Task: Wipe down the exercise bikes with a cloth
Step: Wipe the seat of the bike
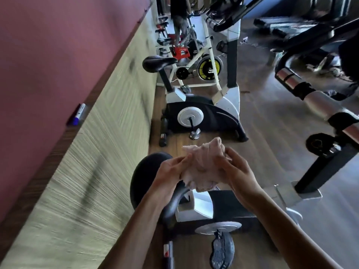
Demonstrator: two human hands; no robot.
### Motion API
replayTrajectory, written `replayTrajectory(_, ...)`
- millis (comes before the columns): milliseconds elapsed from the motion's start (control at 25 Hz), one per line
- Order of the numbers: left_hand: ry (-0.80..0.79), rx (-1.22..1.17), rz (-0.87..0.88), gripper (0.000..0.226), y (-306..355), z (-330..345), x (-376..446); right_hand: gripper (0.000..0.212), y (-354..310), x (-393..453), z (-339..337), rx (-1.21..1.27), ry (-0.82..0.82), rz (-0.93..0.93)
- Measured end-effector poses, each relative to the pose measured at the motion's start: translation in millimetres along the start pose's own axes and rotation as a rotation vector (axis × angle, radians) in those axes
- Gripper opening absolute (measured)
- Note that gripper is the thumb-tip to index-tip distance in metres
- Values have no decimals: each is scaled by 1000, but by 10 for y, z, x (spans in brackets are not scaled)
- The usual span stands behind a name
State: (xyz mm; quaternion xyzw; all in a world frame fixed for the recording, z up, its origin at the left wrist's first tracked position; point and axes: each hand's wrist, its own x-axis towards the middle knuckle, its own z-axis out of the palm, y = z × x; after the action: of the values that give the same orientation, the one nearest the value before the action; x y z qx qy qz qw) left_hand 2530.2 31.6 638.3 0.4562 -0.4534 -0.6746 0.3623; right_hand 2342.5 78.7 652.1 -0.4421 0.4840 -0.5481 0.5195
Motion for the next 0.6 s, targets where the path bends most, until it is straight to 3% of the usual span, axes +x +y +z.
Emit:
replayTrajectory(200, 44, 15, 11, 36, 11, -516, 28, 27, 201, 379, 323, -165, -42, 92)
replayTrajectory(320, 83, 172, 168, 35, 66, -809, 88, 23, 379, 706, 382, -423, -120, -35)
replayTrajectory(480, 331, 736, 409, 43, -246, -1325, 192, 34, 665, 1096, 460, -941, -204, -435)
replayTrajectory(600, 356, 1102, 221, 47, -842, -1611, 81, 38, 1068, 1110, 306, -1354, -519, -384)
